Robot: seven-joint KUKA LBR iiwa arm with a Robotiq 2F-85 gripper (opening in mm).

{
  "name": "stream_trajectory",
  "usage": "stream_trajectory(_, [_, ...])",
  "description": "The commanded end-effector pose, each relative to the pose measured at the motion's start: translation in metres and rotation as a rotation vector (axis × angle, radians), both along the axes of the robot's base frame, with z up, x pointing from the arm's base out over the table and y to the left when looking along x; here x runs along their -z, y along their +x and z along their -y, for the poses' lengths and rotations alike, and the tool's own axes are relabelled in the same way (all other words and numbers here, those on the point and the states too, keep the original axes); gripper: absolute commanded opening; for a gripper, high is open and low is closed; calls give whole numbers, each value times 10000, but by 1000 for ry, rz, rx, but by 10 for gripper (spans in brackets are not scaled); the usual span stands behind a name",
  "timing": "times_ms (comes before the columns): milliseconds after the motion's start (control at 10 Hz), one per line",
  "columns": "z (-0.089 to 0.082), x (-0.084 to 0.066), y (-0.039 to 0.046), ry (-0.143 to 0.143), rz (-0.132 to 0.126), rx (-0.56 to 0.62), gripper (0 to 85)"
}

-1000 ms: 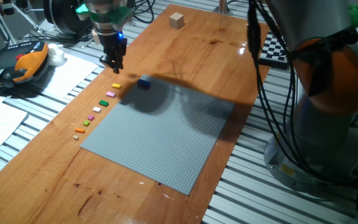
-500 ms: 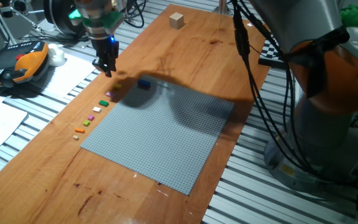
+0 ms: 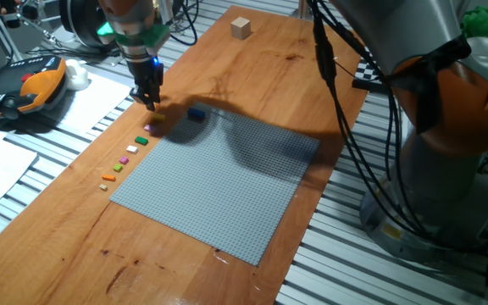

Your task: Stack small Lego blocks randomly, one at a time

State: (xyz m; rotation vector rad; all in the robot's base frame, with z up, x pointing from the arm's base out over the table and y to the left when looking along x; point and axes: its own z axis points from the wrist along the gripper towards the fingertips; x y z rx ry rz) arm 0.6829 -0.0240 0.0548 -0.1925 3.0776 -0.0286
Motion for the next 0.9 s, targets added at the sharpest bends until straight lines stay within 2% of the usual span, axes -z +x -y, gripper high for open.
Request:
stream_trajectory(0, [-14, 41, -27, 0, 3, 0, 170])
stream_trajectory(100, [14, 71, -38, 2, 4, -10, 170])
stream_trajectory(200, [48, 62, -21, 8, 3, -17, 340])
stream_trajectory(300, [48, 41, -10, 8, -2, -19, 340])
stream_trajectory(500, [48, 41, -10, -16, -15, 0, 340])
stream_trajectory(700, [48, 41, -10, 9, -22, 12, 340])
stream_trajectory(800, [48, 41, -10, 7, -37, 22, 340])
